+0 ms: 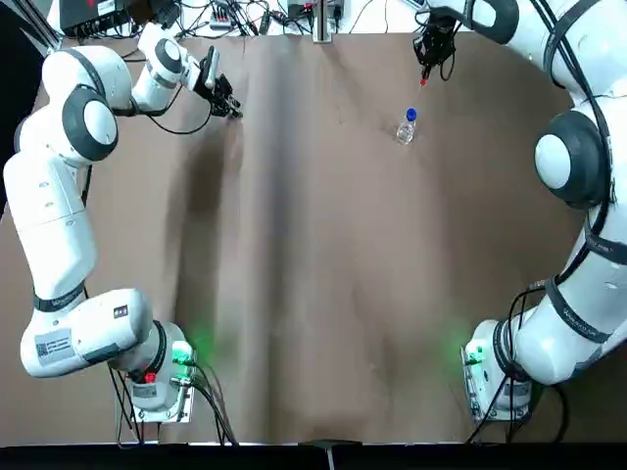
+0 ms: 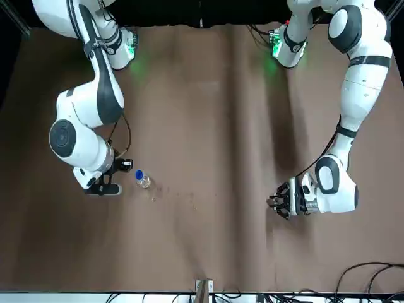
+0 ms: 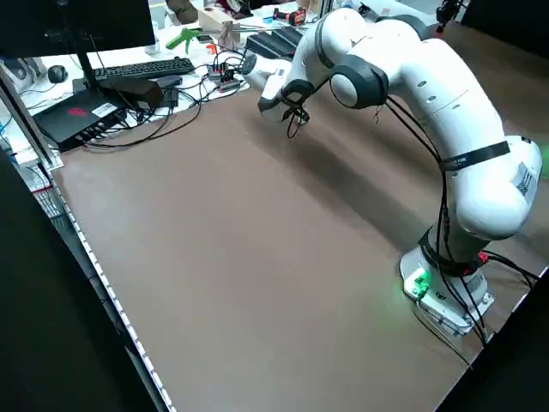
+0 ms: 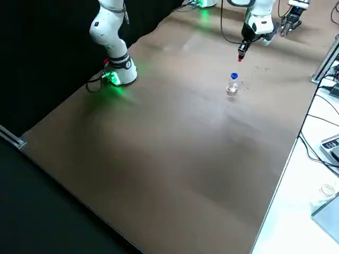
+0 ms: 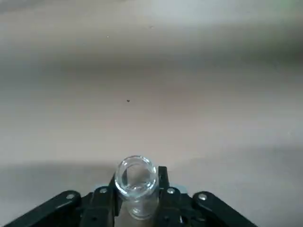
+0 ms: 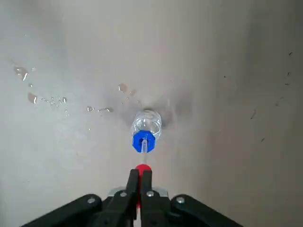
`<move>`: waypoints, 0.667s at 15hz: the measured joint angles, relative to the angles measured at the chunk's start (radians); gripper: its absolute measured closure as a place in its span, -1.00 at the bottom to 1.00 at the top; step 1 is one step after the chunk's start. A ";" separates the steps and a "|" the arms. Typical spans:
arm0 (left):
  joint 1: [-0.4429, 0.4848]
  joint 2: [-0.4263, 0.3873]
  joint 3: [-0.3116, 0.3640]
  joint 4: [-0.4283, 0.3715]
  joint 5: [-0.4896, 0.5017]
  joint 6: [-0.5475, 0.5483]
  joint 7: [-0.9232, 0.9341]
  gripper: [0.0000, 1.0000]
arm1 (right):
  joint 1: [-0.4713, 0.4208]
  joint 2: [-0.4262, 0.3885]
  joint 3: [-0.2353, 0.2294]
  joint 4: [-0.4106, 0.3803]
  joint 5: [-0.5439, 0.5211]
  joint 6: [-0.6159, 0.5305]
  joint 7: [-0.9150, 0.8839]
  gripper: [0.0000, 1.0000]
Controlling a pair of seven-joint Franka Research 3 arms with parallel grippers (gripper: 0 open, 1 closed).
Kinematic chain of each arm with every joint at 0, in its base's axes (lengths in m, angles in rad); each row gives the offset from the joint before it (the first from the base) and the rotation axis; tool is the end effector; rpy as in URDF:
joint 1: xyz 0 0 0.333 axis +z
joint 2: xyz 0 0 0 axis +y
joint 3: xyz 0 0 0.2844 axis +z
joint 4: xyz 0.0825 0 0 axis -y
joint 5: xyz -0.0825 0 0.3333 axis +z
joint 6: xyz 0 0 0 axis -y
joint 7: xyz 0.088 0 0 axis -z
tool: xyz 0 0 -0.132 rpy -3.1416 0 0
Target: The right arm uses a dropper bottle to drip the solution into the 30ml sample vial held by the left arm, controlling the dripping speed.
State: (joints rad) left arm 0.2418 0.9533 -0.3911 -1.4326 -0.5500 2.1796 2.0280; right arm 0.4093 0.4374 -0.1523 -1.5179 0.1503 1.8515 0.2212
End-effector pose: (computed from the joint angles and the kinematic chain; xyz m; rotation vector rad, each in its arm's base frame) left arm 0.6424 -0.0881 0.1466 1.6641 -1.8509 0.6639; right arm 0.5822 0.1802 0.3694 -3.0848 0.0031 0.1753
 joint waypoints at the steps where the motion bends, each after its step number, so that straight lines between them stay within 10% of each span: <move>1: 0.000 0.000 0.000 0.001 0.000 0.000 0.000 0.37 | 0.000 0.003 0.000 0.000 0.000 0.000 0.000 0.91; 6: -0.001 0.000 0.001 0.005 0.000 0.007 0.000 0.34 | 0.004 0.014 0.002 0.000 0.000 0.000 -0.002 0.91; 10: -0.001 0.000 0.007 0.005 0.000 0.018 0.000 -0.35 | 0.010 0.014 0.003 0.000 0.000 -0.001 -0.002 0.91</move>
State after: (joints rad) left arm 0.2412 0.9533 -0.3844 -1.4276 -0.5500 2.1980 2.0281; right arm 0.4197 0.4511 -0.1495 -1.5179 0.1501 1.8505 0.2196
